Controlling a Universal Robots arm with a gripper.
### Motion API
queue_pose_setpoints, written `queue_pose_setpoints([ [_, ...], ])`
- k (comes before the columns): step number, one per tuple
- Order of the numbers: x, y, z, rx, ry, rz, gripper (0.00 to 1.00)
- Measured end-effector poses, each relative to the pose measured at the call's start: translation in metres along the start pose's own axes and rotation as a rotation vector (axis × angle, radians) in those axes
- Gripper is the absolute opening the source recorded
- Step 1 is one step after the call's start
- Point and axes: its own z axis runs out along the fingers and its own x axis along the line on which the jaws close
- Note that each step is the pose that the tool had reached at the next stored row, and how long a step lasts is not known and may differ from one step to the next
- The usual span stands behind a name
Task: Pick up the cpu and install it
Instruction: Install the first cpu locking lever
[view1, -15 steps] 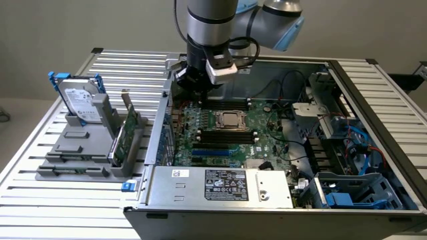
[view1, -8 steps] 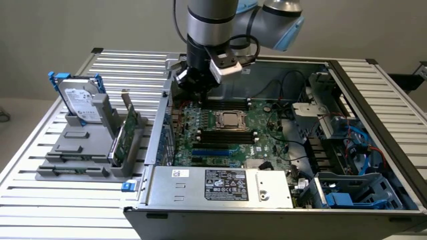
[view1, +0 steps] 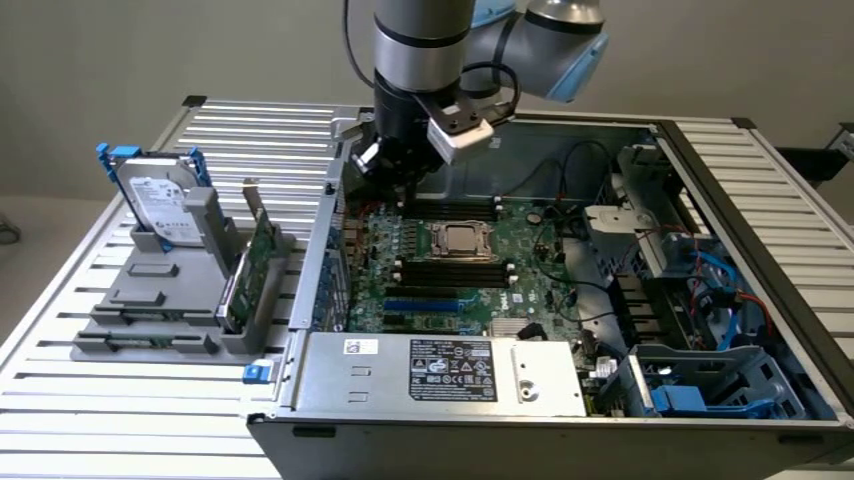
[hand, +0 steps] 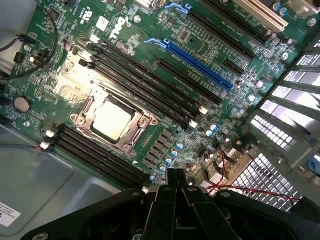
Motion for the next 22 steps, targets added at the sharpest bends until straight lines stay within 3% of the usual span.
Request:
queue_pose_setpoints([
  [8, 0.0000, 0.0000, 0.0001, -0.0018, 0.0151, -0.127, 0.11],
  [14, 0.0000, 0.0000, 0.0000, -0.0032, 0.0218, -0.224, 0.11],
  [18, 0.0000, 0.0000, 0.0000, -0.0046, 0.0232, -0.293, 0.11],
  [22, 0.0000, 0.0000, 0.0001, -0.0160, 0.0328, -0.355, 0.11],
])
